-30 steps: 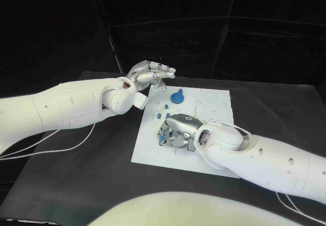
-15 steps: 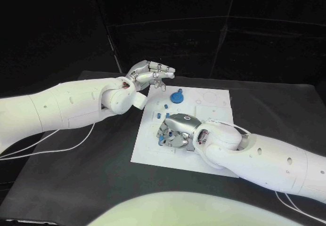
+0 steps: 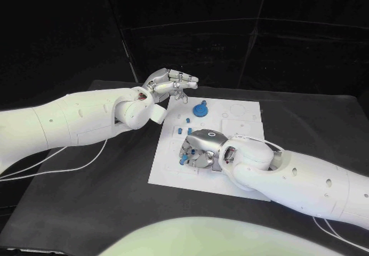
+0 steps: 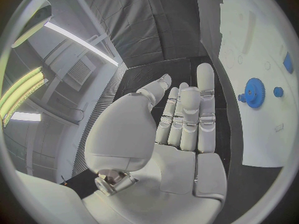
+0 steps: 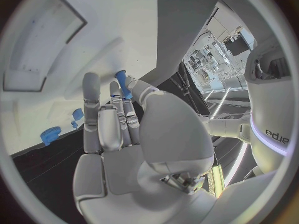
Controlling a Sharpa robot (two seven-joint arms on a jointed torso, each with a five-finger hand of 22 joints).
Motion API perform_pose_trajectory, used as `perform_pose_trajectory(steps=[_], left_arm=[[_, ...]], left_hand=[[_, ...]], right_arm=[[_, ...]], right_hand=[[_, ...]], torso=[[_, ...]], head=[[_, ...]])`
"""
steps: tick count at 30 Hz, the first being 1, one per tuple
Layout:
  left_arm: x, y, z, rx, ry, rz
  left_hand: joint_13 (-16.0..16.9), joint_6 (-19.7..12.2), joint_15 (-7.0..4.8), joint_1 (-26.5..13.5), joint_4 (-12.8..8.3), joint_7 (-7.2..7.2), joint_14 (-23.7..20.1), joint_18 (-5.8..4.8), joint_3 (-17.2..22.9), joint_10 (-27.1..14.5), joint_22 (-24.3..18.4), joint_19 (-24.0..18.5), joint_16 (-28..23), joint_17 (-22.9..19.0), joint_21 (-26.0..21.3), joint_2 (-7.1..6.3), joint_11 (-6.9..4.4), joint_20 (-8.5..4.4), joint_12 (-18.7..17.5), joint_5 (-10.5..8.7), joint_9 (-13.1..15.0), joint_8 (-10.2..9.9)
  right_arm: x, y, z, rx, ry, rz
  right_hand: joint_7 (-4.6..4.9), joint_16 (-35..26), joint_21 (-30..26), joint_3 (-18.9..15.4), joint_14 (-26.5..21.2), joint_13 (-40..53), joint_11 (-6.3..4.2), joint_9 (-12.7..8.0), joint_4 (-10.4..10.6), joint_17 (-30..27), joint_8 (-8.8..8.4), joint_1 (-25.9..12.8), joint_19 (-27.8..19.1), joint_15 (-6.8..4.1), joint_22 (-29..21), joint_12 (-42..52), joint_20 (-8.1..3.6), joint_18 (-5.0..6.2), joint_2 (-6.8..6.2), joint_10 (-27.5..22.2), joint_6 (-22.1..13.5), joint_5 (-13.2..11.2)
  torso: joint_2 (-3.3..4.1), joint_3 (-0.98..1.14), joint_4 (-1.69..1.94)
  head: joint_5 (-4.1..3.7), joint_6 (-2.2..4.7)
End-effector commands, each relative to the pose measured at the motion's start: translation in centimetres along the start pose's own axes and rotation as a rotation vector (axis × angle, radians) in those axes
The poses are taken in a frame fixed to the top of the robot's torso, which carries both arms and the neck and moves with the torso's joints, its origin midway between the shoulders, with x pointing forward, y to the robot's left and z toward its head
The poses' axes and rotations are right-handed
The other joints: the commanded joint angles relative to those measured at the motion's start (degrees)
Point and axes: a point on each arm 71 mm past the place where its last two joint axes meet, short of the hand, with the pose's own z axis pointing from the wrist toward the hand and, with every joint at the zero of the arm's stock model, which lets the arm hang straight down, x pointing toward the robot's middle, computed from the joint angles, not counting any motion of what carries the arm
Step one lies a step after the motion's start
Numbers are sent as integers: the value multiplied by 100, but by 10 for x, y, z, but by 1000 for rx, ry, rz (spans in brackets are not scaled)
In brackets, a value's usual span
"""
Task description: Assemble the parts on the task board
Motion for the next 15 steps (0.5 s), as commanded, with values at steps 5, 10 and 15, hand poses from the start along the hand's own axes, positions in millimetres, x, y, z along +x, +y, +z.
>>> perform_pose_trajectory(steps=[5, 10, 15], left_arm=[[1, -1, 0, 1, 16, -9], [1, -1, 1, 1, 17, -10], [2, -1, 1, 1, 17, -10]], left_hand=[[4, -24, 5, 1, 1, 35, -27, 34, -31, -36, -5, -45, -27, -5, -23, 58, 5, 3, 38, -13, -9, 19], [4, -24, 5, 1, 1, 35, -27, 34, -31, -36, -5, -45, -27, -5, -23, 58, 5, 3, 38, -13, -9, 19], [4, -24, 5, 1, 1, 35, -27, 34, -31, -36, -5, -45, -27, -5, -23, 58, 5, 3, 38, -13, -9, 19]], right_arm=[[3, 0, -2, 7, 11, -24], [2, 1, -3, 4, -5, -23], [3, 1, -3, 9, 0, -24]], right_hand=[[-5, 17, 30, 22, 176, 9, -5, 11, 13, -5, 34, -60, -6, -21, 16, -43, 20, -59, 16, 42, 47, 23], [-5, 17, 31, 22, 176, 9, -5, 11, 14, -5, 35, -60, -6, -21, 17, -43, 20, -59, 16, 43, 48, 24], [0, 21, 20, 9, 175, 7, -1, 7, 27, -1, 23, -104, -20, -19, -7, -66, 21, -54, -14, 42, 37, 24]], torso=[[-2, 1, -1], [-2, 2, 2], [-3, -3, 0]], head=[[-2, 6], [-4, 13], [-6, 19]])
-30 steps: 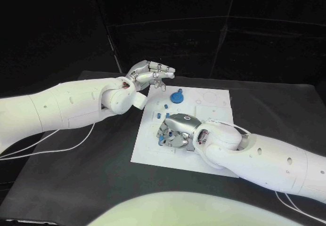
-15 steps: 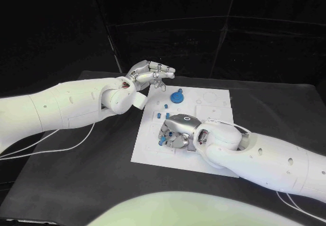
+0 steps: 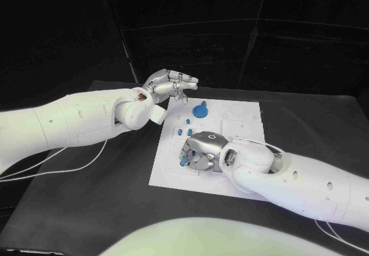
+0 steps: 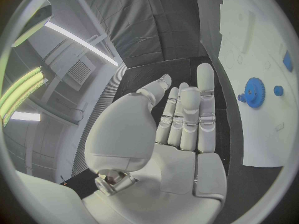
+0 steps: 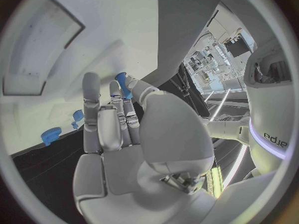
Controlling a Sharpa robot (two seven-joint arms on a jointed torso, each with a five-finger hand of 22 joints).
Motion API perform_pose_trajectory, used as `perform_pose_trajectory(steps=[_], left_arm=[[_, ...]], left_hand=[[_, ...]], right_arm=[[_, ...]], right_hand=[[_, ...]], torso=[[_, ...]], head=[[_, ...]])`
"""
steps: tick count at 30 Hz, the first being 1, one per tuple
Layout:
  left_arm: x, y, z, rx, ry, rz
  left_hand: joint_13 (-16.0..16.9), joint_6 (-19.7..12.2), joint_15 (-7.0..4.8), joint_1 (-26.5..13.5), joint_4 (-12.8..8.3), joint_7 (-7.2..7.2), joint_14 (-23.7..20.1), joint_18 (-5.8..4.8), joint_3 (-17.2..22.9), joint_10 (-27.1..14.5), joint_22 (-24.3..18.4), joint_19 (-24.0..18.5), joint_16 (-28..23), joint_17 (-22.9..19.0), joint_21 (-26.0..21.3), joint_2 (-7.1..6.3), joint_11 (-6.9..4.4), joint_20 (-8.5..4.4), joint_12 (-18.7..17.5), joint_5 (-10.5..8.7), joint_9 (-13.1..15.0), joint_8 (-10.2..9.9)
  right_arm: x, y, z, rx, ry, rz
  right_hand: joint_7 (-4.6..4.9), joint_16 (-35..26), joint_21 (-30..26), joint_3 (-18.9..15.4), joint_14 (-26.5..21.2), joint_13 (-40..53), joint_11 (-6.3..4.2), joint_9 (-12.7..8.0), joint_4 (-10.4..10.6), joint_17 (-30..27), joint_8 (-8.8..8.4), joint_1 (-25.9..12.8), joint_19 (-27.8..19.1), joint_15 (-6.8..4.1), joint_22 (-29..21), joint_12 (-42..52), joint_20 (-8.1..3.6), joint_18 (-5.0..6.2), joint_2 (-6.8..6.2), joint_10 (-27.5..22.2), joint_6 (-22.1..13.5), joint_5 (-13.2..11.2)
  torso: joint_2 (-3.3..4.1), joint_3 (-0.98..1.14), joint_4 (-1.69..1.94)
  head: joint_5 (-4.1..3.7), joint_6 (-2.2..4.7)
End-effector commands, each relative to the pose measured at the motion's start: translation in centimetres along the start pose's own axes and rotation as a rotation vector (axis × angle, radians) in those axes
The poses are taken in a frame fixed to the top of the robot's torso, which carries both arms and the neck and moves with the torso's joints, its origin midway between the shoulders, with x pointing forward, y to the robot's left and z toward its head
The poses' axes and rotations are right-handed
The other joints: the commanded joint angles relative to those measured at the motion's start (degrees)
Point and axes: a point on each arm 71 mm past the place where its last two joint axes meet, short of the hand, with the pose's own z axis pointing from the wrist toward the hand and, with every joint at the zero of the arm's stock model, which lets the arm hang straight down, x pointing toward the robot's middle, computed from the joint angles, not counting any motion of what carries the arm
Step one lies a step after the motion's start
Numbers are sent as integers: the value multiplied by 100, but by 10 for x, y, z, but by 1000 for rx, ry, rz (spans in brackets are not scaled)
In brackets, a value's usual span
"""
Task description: Assemble the parts on the task board
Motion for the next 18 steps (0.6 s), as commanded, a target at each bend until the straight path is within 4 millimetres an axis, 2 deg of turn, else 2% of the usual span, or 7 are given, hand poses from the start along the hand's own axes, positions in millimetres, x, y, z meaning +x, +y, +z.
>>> perform_pose_trajectory(steps=[1, 6, 9, 13, 18], left_arm=[[1, -1, 0, 4, 14, -8], [1, -1, 0, 3, 14, -8], [1, -1, 0, 3, 14, -8], [1, -1, 0, 3, 14, -8], [1, -1, 0, 3, 13, -8]], left_hand=[[4, -24, 5, 1, 0, 35, -27, 34, -31, -36, -5, -45, -27, -5, -24, 58, 5, 3, 38, -13, -9, 19], [4, -29, 7, -11, 8, 37, -31, 34, -38, -43, -8, -46, -27, -10, -28, 59, 8, 5, 43, -14, -9, 20], [4, -29, 7, -11, 8, 37, -31, 34, -38, -43, -8, -46, -27, -10, -28, 59, 8, 5, 43, -14, -9, 20], [4, -29, 7, -11, 8, 37, -31, 34, -38, -43, -8, -46, -27, -10, -28, 59, 8, 5, 43, -14, -9, 20], [4, -29, 7, -11, 8, 37, -31, 34, -38, -43, -8, -46, -27, -10, -28, 59, 8, 5, 43, -14, -9, 20]], right_arm=[[1, -1, 0, 12, 8, -13], [3, -1, 1, 20, 23, -17], [3, -1, 2, 21, 25, -17], [2, 0, 3, 18, 15, -15], [0, 1, 3, 7, -8, -6]], right_hand=[[28, 23, 10, 0, 174, 3, 8, -6, 40, 0, -9, -108, -31, -14, -39, -65, 24, -53, -11, 24, 4, 20], [144, 18, -52, -80, 158, -14, 133, -46, 114, -18, -204, -282, -101, 86, -144, -292, 93, -49, -171, -323, -361, 54], [144, 9, -99, -163, 144, -6, 164, -47, 132, -38, -214, -338, -147, 115, -221, -351, 132, -30, -255, -485, -640, 79], [141, -3, -144, -336, 126, 7, 165, -37, 140, -71, -201, -361, -181, 122, -288, -346, 152, -12, -294, -666, -971, 89], [142, -2, -156, -427, 123, 11, 162, -36, 137, -74, -207, -357, -185, 117, -305, -317, 151, -12, -301, -714, -1078, 93]], torso=[[-2, -6, 0], [1, -8, -1], [-1, -8, 0], [3, -9, 5], [-1, -4, 3]], head=[[0, 3], [-5, 7], [-6, 6], [-6, 0], [-4, -1]])
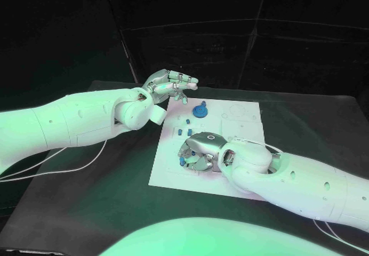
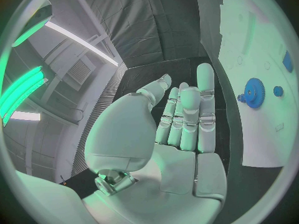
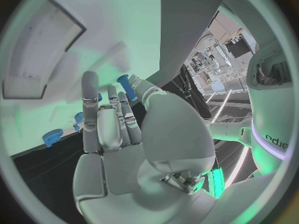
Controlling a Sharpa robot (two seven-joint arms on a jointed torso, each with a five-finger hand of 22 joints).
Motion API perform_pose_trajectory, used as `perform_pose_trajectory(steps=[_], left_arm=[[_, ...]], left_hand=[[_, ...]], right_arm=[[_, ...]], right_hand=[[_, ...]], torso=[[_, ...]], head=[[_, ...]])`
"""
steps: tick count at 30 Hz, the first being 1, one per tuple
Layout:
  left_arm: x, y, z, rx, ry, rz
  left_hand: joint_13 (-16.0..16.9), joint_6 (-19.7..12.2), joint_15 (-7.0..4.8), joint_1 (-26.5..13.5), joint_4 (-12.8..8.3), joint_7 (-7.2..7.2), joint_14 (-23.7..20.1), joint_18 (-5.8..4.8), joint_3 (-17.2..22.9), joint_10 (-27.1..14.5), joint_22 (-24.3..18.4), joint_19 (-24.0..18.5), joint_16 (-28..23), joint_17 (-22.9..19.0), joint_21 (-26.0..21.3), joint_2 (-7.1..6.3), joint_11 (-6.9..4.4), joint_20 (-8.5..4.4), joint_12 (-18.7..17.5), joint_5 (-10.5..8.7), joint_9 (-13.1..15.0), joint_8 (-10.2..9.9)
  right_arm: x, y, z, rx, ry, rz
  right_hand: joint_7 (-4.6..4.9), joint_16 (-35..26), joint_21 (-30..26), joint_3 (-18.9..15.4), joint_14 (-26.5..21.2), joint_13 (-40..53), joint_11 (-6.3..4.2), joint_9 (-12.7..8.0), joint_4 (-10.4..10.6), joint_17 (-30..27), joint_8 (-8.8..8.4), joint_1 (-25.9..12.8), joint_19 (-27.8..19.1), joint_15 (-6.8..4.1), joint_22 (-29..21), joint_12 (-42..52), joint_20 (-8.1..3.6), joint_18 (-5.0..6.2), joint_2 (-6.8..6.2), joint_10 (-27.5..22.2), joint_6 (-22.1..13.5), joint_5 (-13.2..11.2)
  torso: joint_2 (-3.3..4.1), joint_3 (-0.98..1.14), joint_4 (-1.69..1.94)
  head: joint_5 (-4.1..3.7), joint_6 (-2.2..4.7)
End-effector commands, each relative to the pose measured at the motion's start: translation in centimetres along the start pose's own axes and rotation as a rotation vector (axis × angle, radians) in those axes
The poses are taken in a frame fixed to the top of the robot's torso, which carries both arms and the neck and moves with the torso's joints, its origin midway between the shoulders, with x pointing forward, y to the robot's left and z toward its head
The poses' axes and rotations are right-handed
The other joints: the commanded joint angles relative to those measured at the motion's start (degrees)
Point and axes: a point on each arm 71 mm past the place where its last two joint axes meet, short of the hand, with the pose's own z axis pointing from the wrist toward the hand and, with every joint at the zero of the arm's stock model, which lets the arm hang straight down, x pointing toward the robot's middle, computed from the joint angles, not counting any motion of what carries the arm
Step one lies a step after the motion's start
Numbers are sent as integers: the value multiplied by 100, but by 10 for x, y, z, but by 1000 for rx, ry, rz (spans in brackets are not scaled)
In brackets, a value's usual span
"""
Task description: Assemble the parts on the task board
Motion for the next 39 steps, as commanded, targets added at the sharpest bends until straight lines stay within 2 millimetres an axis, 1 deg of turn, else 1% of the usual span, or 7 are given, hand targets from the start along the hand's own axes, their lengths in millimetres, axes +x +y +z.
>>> perform_pose_trajectory(steps=[1, 17, 24, 29, 33, 36, 39], left_arm=[[1, -1, 0, 5, 11, -7], [-2, -1, -1, 4, 5, -5], [-5, -1, -1, 2, -1, -3], [-5, 0, -1, 0, -2, -3], [-6, 2, -2, -3, -5, -1], [-6, 2, -2, -4, -5, -1], [-6, 3, -3, -4, -4, -1]], left_hand=[[4, -8, 7, -11, 8, 16, -32, 33, -38, -43, -10, -46, -27, -5, -28, 59, 8, 5, 20, -14, -9, 21], [4, -10, 8, -12, 9, 15, -33, 33, -40, -46, -11, -46, -26, -6, -31, 61, 7, 6, 23, -13, -9, 22], [4, -10, 8, -12, 9, 15, -33, 33, -40, -46, -11, -46, -26, -6, -31, 61, 7, 6, 23, -13, -9, 22], [4, -10, 8, -12, 9, 15, -33, 33, -40, -46, -11, -46, -26, -6, -31, 61, 7, 6, 23, -13, -9, 22], [4, -10, 8, -12, 9, 15, -33, 33, -40, -46, -11, -46, -26, -6, -31, 61, 7, 6, 23, -13, -9, 22], [4, -10, 8, -12, 9, 15, -33, 33, -40, -46, -11, -46, -26, -6, -31, 61, 7, 6, 23, -13, -9, 22], [4, -10, 8, -12, 9, 15, -33, 33, -40, -46, -11, -46, -26, -6, -31, 61, 7, 6, 23, -13, -9, 22]], right_arm=[[-2, 1, 0, -10, -24, 2], [-21, -8, -33, -47, -245, 142], [-53, -42, -75, 25, -348, 340], [-63, -67, -107, 166, -341, 483], [-60, -88, -131, 311, -287, 535], [-57, -101, -146, 411, -244, 517], [-55, -109, -157, 488, -215, 462]], right_hand=[[2, -1, -32, -52, 143, 8, -12, 8, 0, -6, -12, -19, -29, 34, -10, 8, -4, -12, -56, -49, -71, 27], [43, -360, -167, -422, -27, 13, 35, 26, -27, -579, 12, 46, -128, 67, -109, 129, 18, -11, -52, -362, -264, 50], [55, -300, -234, -805, 29, 103, 3, 69, 110, -482, 110, -16, -106, 53, -160, 637, 22, -5, 34, 48, 43, 38], [-86, 320, 268, -980, 296, 582, -238, 74, 169, 491, 173, -28, 373, -130, 569, 1593, -126, -101, 57, 1232, 186, 99], [-216, 697, 676, -1467, 396, 2433, -364, 132, 583, 1088, 417, -522, 683, -221, 1197, 3529, -266, -197, 54, 1591, 234, 636], [-276, 990, 933, -1891, 460, 5356, -381, 256, 949, 1625, 853, -704, 837, -263, 1622, 5987, -322, -262, 193, 1908, 289, 585], [-298, 1081, 1101, -2160, 481, 6423, -407, 352, 1102, 1806, 1185, -606, 937, -279, 1918, 6776, -302, -308, 269, 2058, 221, 592]], torso=[[0, 5, 3], [-20, 0, -11], [-69, 16, -64], [-104, 6, -83], [-127, 1, -104], [-151, -14, -117], [-158, -22, -125]], head=[[2, -2], [-66, 62], [-237, 121], [-478, 136], [-665, 155], [-775, 137], [-845, 134]])
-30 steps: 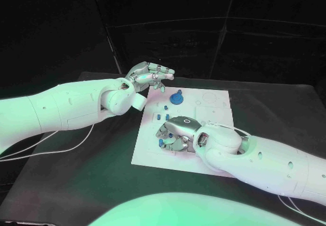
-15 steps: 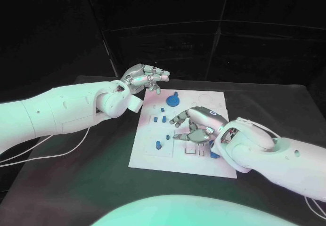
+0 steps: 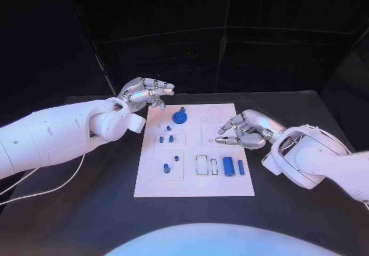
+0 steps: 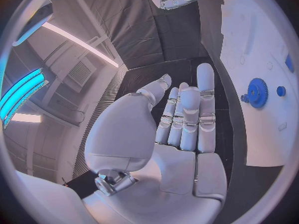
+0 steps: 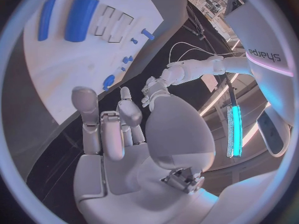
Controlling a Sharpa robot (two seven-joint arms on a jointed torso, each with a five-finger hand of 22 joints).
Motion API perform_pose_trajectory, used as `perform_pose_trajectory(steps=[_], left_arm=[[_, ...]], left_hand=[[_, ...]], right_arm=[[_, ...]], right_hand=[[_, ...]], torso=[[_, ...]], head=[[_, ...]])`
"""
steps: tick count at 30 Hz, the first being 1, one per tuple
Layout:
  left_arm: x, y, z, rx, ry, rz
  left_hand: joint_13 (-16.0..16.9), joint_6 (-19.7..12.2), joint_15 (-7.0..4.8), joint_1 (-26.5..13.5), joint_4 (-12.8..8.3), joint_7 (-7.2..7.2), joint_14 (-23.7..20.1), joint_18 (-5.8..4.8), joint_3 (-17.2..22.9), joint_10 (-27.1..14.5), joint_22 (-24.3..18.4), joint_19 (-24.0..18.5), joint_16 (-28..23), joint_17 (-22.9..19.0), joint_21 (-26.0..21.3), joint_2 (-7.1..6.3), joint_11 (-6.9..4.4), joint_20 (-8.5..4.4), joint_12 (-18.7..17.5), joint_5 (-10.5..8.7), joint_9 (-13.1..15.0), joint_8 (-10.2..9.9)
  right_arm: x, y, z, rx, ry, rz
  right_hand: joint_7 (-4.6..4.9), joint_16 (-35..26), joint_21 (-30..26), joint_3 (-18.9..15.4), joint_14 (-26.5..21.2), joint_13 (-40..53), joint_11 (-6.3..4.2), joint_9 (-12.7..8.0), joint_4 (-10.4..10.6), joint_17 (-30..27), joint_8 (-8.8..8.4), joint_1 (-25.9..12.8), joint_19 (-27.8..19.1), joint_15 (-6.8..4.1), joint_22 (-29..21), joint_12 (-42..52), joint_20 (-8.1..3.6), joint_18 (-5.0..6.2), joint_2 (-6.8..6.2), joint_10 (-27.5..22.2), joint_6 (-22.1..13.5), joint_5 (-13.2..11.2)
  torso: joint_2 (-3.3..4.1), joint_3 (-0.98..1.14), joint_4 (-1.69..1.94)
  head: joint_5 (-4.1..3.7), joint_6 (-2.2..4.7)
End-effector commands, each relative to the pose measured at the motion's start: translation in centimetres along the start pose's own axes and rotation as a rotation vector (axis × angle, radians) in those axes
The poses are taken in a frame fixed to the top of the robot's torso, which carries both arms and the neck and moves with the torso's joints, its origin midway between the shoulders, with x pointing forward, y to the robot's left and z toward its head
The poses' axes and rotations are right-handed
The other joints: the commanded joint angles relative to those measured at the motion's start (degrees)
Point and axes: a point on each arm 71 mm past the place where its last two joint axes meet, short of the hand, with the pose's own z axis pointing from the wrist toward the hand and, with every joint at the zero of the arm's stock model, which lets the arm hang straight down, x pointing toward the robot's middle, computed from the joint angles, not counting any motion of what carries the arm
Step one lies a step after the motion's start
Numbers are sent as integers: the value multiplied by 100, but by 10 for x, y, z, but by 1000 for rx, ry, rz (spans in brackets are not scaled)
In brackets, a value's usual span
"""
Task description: Assemble the parts on the task board
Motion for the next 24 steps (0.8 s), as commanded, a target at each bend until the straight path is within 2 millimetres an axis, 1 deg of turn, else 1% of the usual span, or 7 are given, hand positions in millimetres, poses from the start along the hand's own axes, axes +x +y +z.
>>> perform_pose_trajectory(steps=[1, 4, 8, 11, 13, 18, 24], left_arm=[[1, -1, 0, 5, 11, -7], [1, -1, 0, 5, 10, -7], [0, -1, -1, 5, 10, -7], [-1, -1, -2, 4, 9, -7], [-1, 0, -2, 4, 7, -6], [-2, 0, -3, 3, 7, -6], [-2, 0, -3, 4, 7, -6]], left_hand=[[4, -10, 8, -12, 9, 16, -33, 34, -40, -46, -9, -46, -26, -7, -31, 61, 8, 6, 23, -13, -9, 22], [4, -10, 8, -12, 9, 16, -33, 34, -40, -46, -9, -46, -26, -7, -31, 61, 8, 6, 23, -13, -9, 22], [4, -10, 8, -12, 9, 16, -33, 34, -40, -46, -9, -46, -26, -7, -31, 61, 8, 6, 23, -13, -9, 22], [4, -10, 8, -12, 9, 16, -33, 34, -40, -46, -9, -46, -26, -7, -31, 61, 8, 6, 23, -13, -9, 22], [4, -10, 8, -12, 9, 16, -33, 34, -40, -46, -9, -46, -26, -7, -31, 61, 8, 6, 23, -13, -9, 22], [4, -10, 8, -12, 9, 16, -33, 34, -40, -46, -9, -46, -26, -7, -31, 61, 8, 6, 23, -13, -9, 22], [4, -10, 8, -12, 9, 16, -33, 34, -40, -46, -9, -46, -26, -7, -31, 61, 8, 6, 23, -13, -9, 22]], right_arm=[[-1, -14, -6, 165, 46, -46], [-2, -22, -10, 206, 48, -120], [4, -31, -16, 249, 58, -200], [9, -34, -17, 265, 70, -229], [12, -35, -17, 277, 80, -248], [19, -37, -17, 292, 101, -271], [30, -33, -13, 279, 121, -275]], right_hand=[[-12, 40, 183, -222, 468, 729, -25, 79, 123, 837, 259, 47, 139, 4, 343, 512, -2, -100, 79, 146, -50, 10], [-15, 41, 260, -410, 466, 917, -25, 126, 243, 835, 417, 26, 186, -5, 481, 627, 7, -129, 48, 178, -115, 9], [-14, 54, 312, -614, 470, 1091, -22, 171, 410, 864, 592, 41, 209, 2, 572, 722, 10, -140, 22, 221, -220, -34], [-16, 58, 328, -690, 471, 1109, -23, 191, 474, 871, 670, 49, 215, 3, 599, 725, 10, -143, 17, 214, -254, -31], [-19, 58, 335, -735, 470, 1115, -24, 203, 502, 871, 717, 39, 216, 1, 611, 723, 11, -144, 15, 208, -271, -28], [-23, 59, 339, -787, 470, 1121, -27, 216, 518, 873, 772, 12, 214, 0, 619, 719, 11, -145, 17, 202, -289, -17], [-39, 58, 346, -844, 470, 1145, -39, 247, 517, 871, 881, -5, 211, -8, 632, 720, 6, -145, 59, 202, -293, 50]], torso=[[-28, -18, -26], [-34, -9, -28], [-39, -15, -32], [-44, -12, -34], [-49, -10, -40], [-46, -16, -20], [-45, -12, -31]], head=[[-98, -11], [-132, -14], [-154, -17], [-174, -18], [-175, -20], [-194, -9], [-156, -15]])
